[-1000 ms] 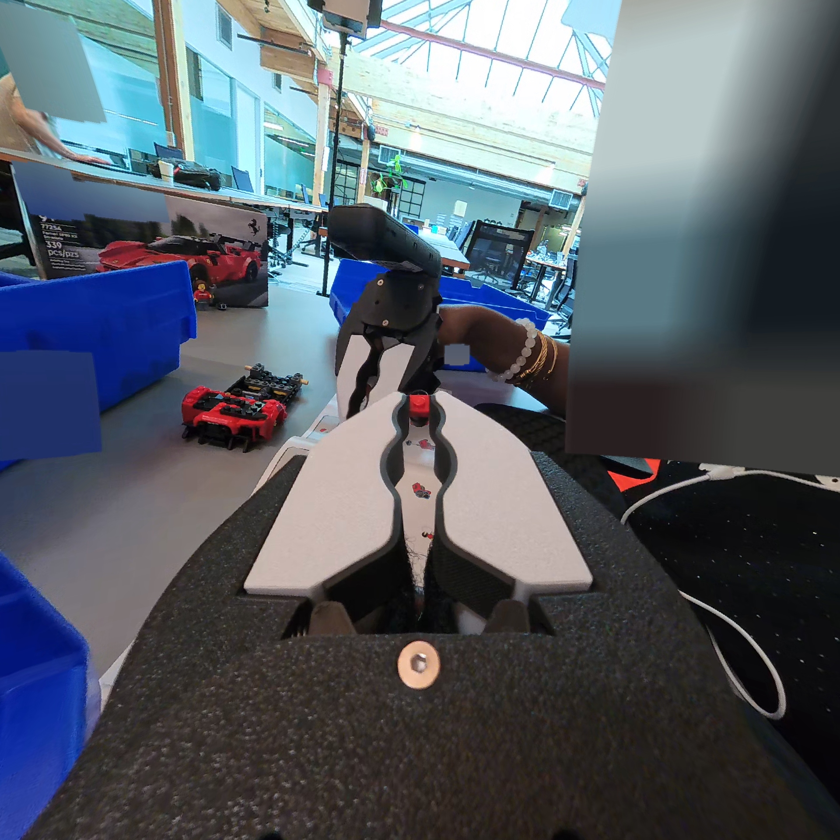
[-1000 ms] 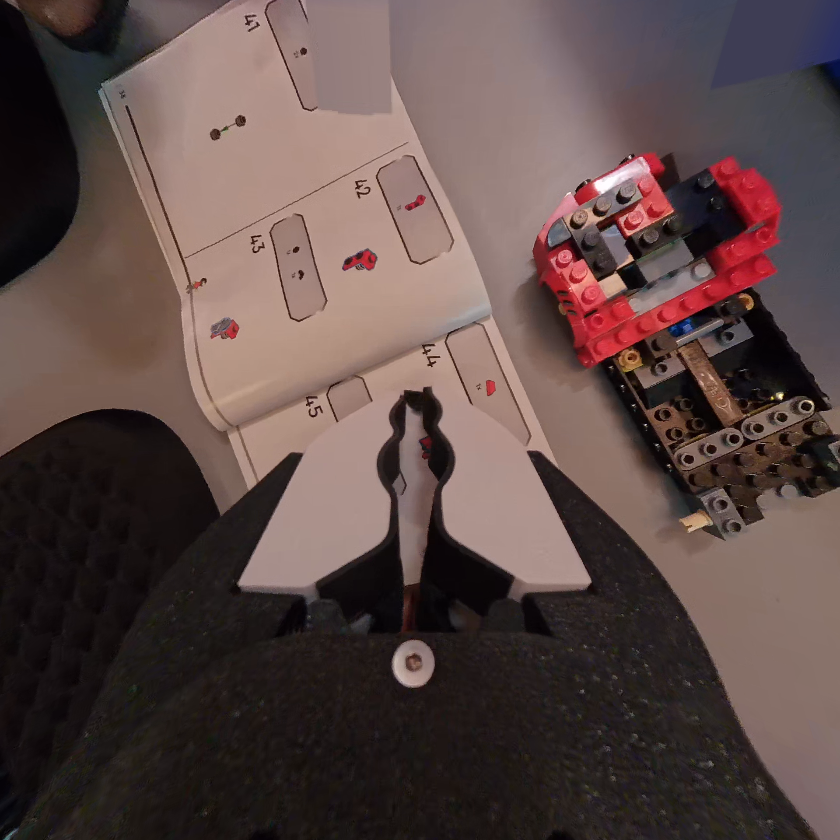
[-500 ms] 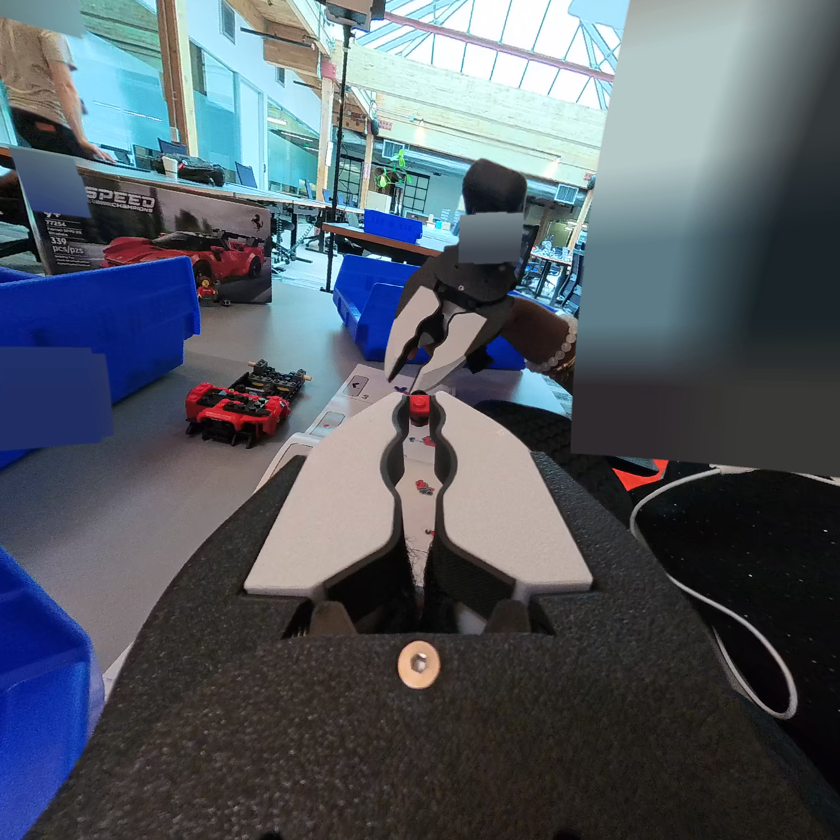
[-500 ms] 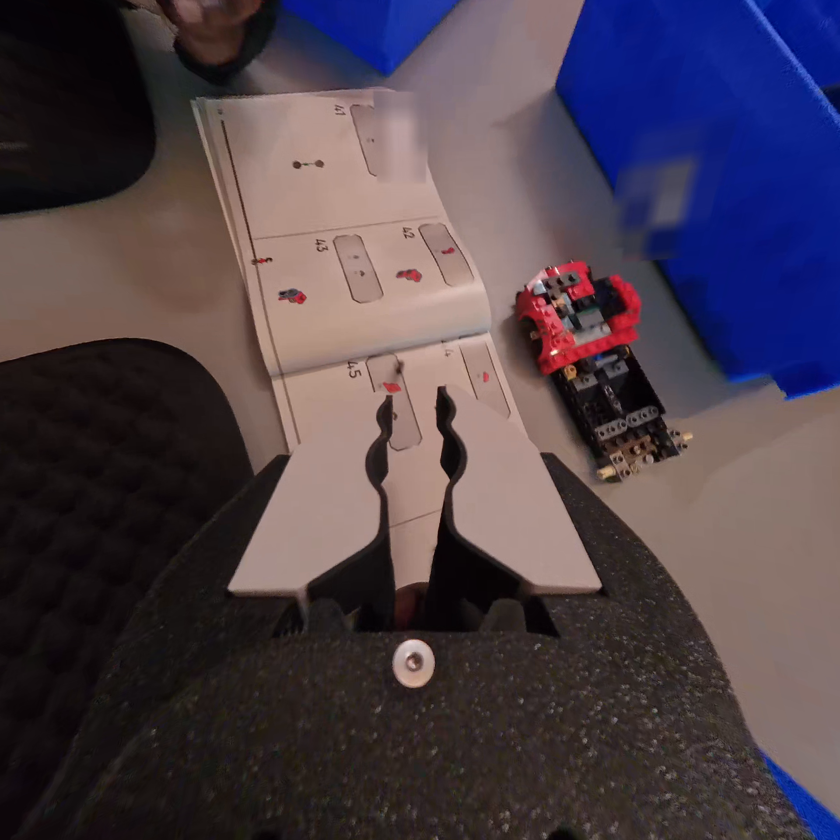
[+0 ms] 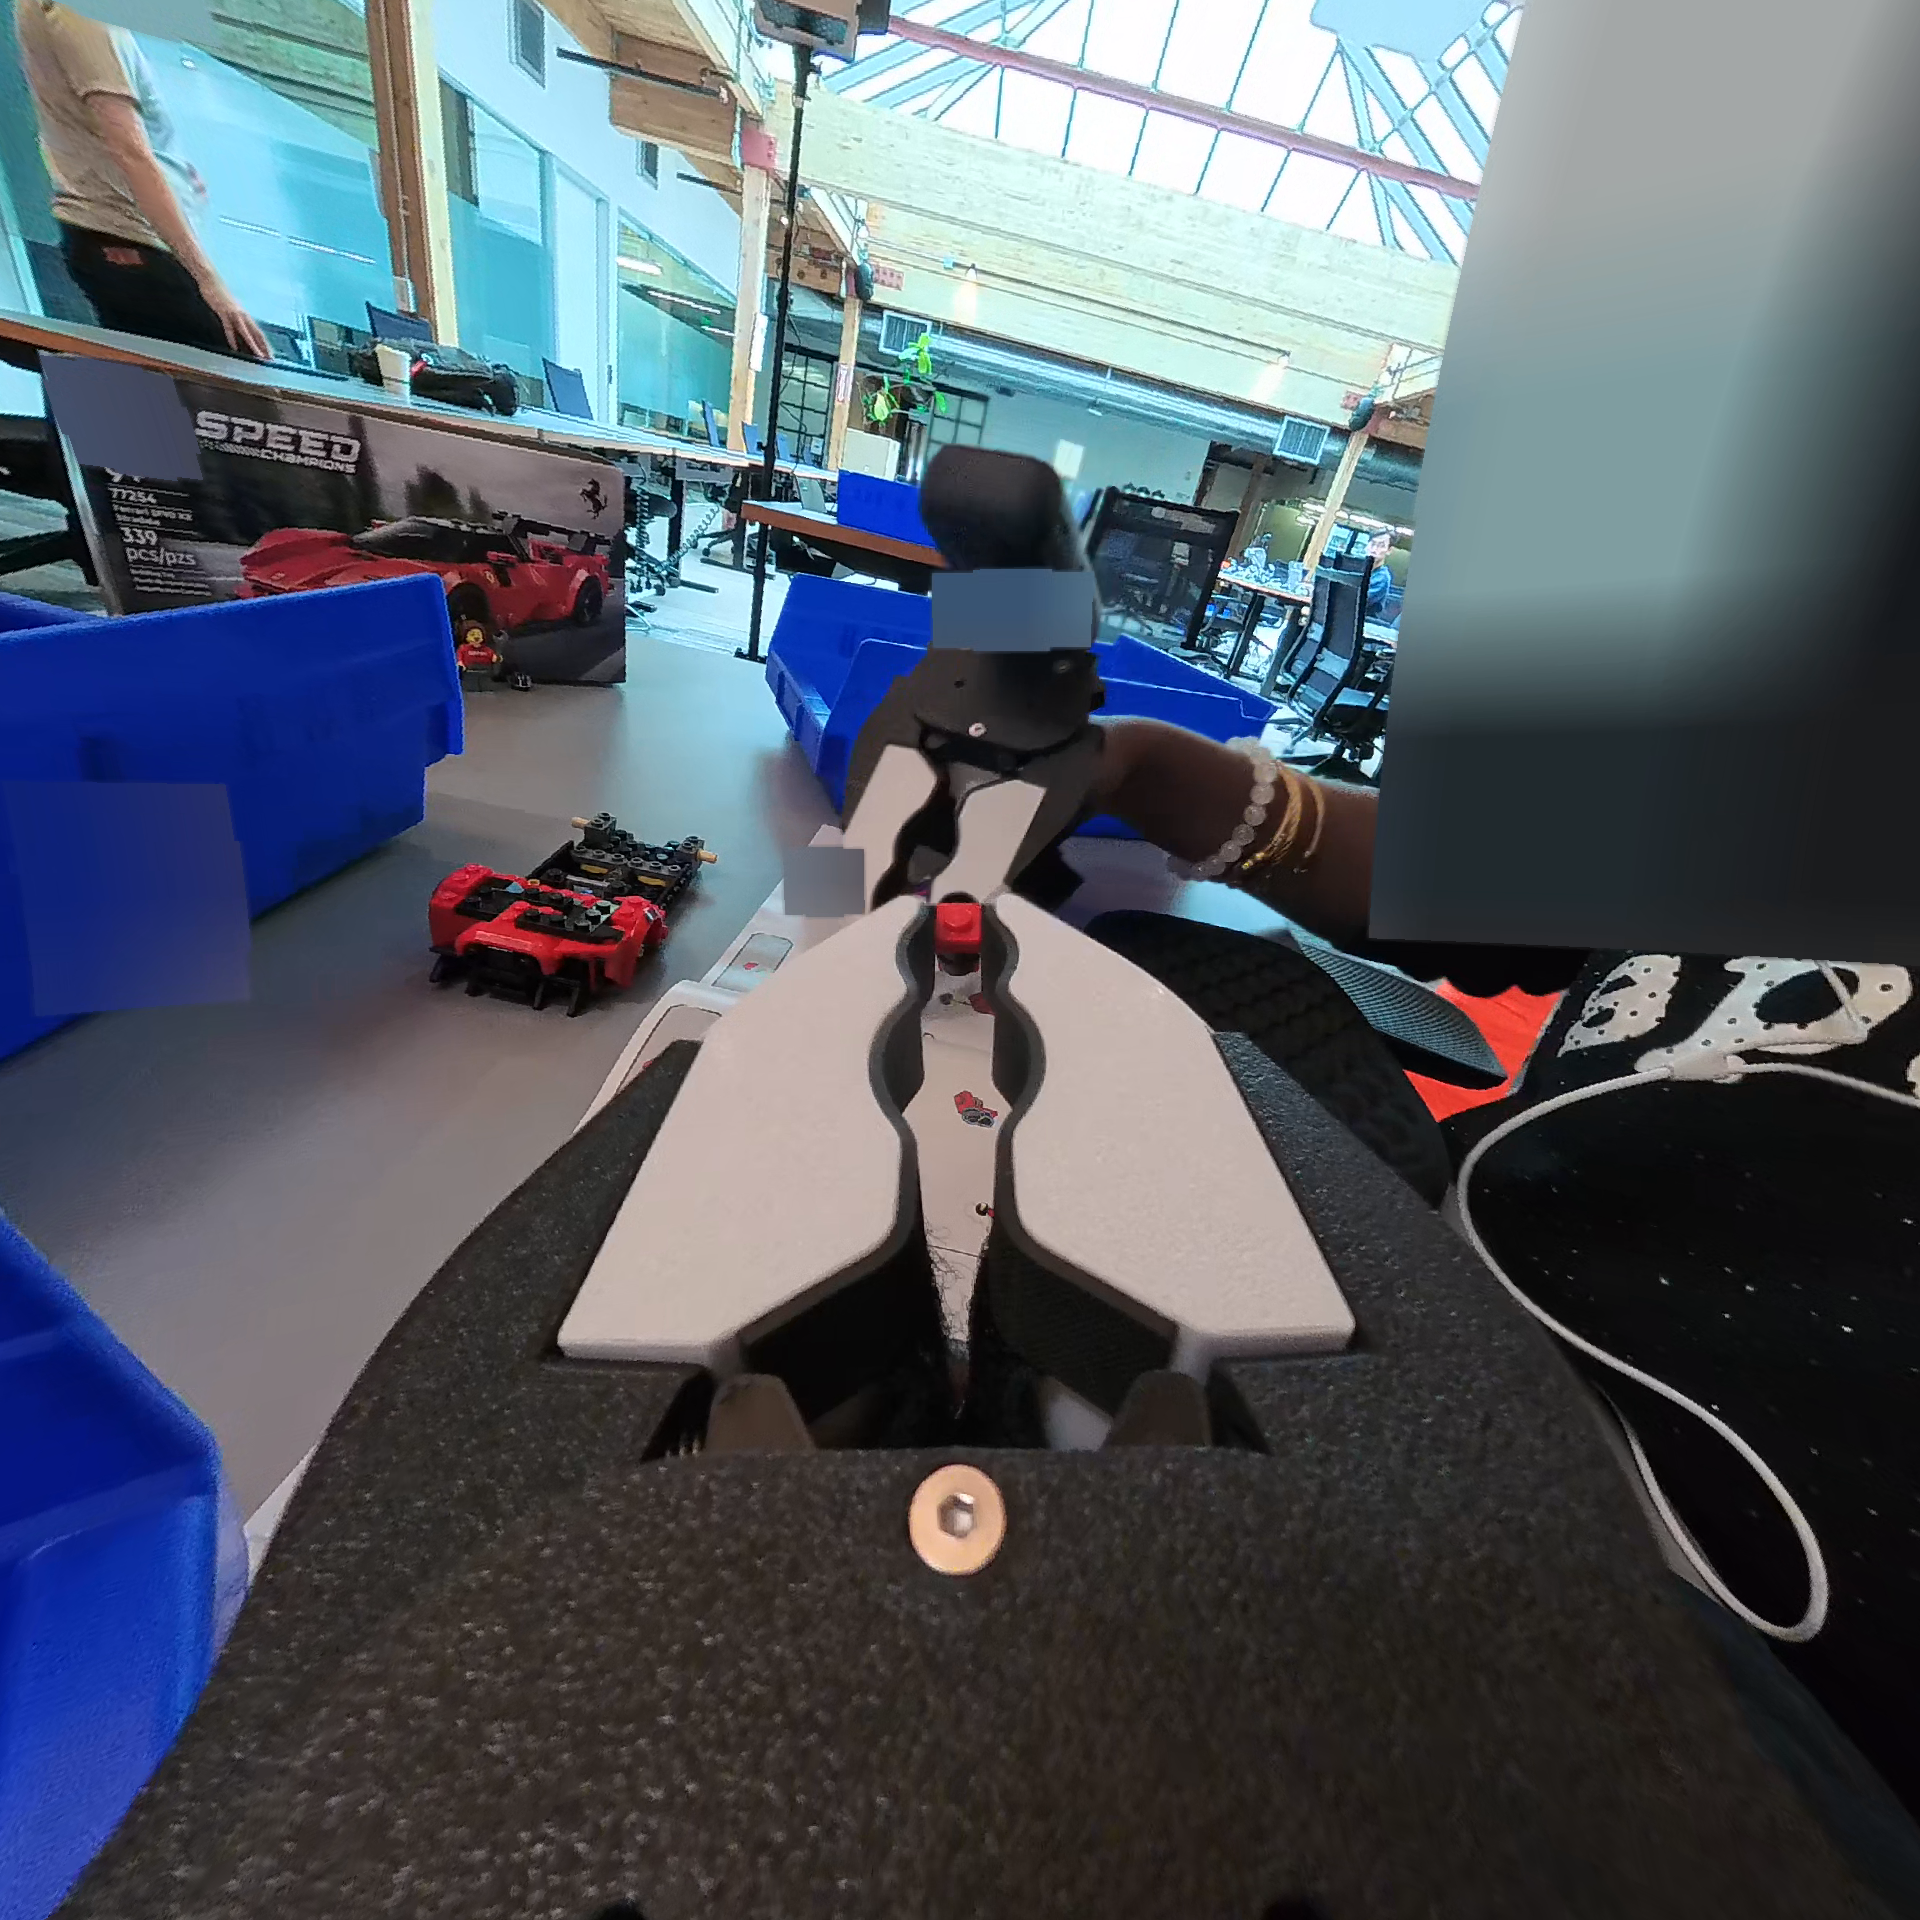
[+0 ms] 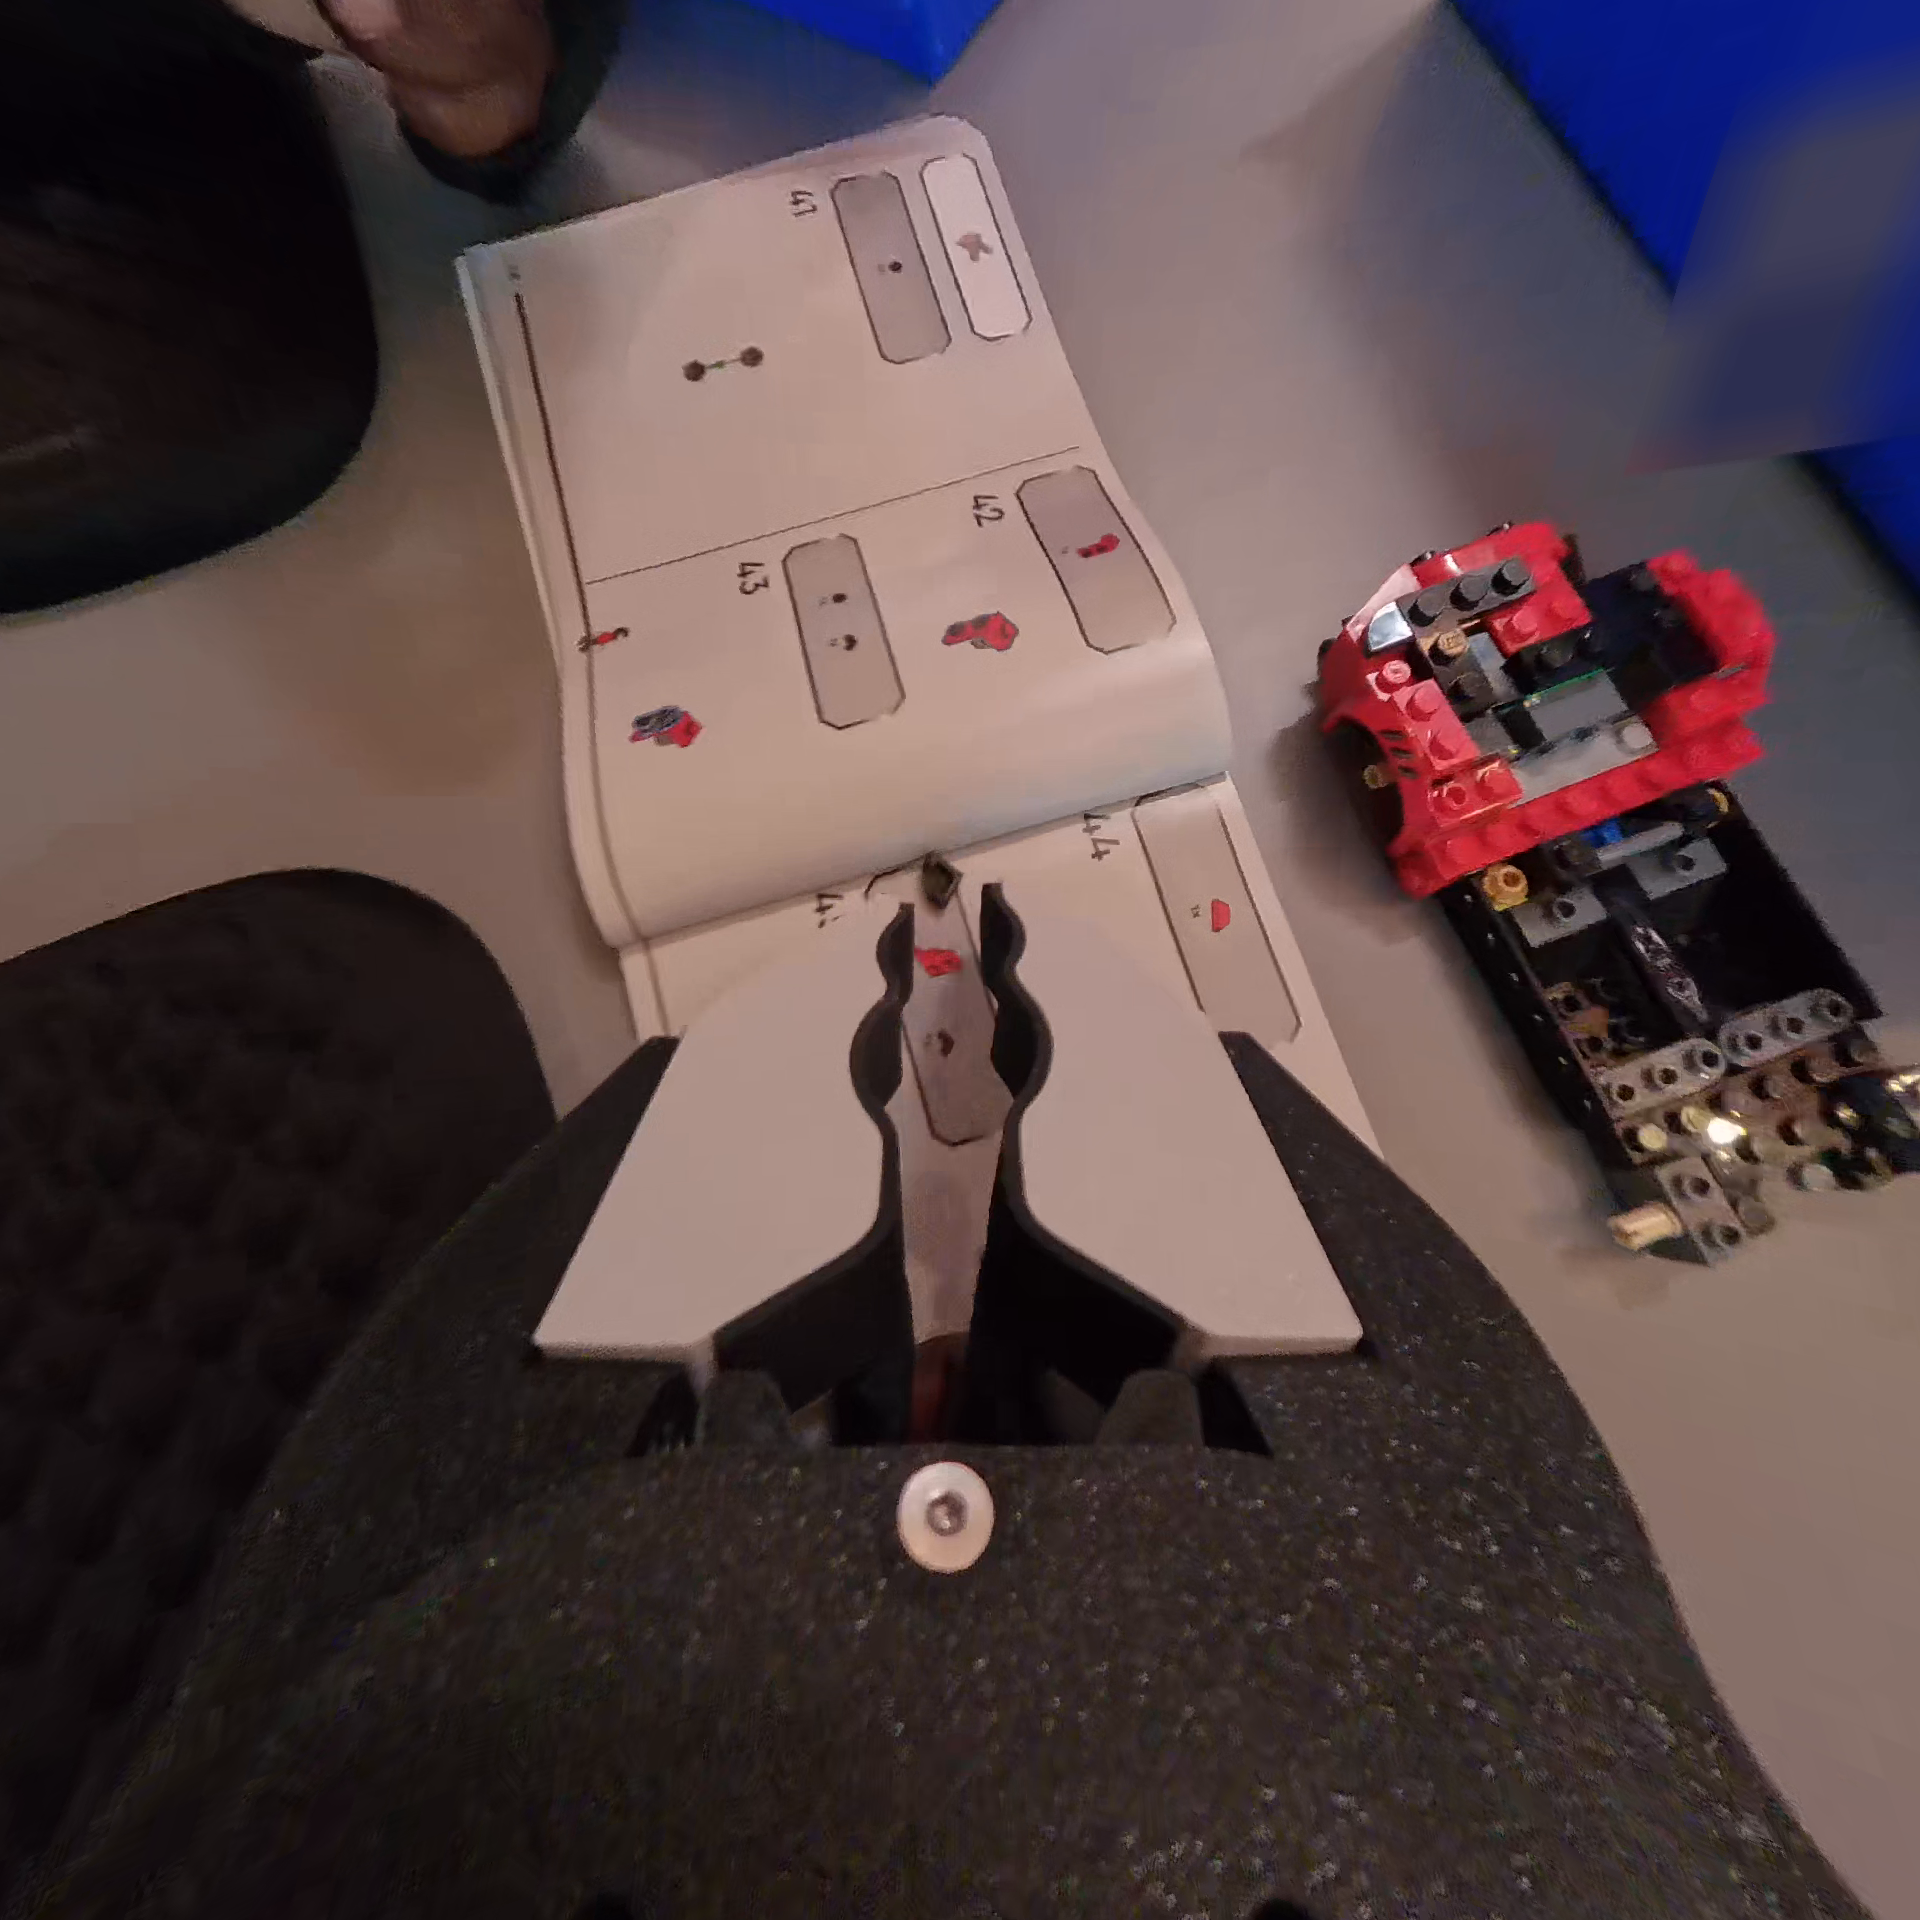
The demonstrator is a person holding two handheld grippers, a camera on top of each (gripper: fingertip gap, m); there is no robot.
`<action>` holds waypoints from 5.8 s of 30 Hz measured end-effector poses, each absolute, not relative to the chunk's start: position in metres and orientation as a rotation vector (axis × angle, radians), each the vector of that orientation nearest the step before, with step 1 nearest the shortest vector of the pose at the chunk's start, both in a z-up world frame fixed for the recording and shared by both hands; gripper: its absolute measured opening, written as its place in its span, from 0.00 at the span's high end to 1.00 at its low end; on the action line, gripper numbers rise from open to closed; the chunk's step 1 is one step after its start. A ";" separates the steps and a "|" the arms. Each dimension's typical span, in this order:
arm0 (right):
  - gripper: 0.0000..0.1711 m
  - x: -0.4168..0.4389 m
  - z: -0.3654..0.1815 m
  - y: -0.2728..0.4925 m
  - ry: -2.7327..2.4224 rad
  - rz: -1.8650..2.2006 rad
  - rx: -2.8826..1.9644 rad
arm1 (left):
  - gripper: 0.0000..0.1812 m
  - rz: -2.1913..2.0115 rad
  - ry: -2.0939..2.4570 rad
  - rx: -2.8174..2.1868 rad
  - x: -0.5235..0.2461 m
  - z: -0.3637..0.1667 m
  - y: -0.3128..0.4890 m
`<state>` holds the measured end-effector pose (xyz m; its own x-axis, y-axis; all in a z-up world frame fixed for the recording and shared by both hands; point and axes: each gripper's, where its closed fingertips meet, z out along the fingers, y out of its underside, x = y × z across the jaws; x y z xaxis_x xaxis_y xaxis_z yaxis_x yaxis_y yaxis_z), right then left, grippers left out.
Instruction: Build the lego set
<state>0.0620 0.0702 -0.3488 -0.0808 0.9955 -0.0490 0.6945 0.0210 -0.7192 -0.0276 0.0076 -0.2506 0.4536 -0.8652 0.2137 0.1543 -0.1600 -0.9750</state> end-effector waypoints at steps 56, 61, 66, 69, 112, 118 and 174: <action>0.91 0.107 -0.349 0.029 -2.282 0.918 -1.422 | 0.96 -1.048 0.710 -1.453 -0.022 -0.253 0.002; 0.88 0.106 -0.345 0.023 -2.332 0.996 -1.277 | 0.96 -1.050 0.706 -1.453 -0.022 -0.253 0.003; 0.88 0.104 -0.351 0.029 -2.383 0.973 -1.252 | 0.96 -1.051 0.710 -1.453 -0.022 -0.253 0.002; 0.89 0.102 -0.352 0.030 -2.391 1.005 -1.253 | 0.96 -1.056 0.712 -1.453 -0.021 -0.253 0.002; 0.87 0.095 -0.360 0.050 -1.661 0.703 -1.962 | 0.96 -1.057 0.721 -1.454 -0.020 -0.253 0.001; 0.87 0.098 -0.359 0.048 -1.686 0.690 -1.938 | 0.96 -1.057 0.722 -1.454 -0.019 -0.253 0.001; 0.93 0.096 -0.356 0.044 -1.963 0.735 -1.706 | 0.96 -1.065 0.739 -1.464 -0.017 -0.256 0.000</action>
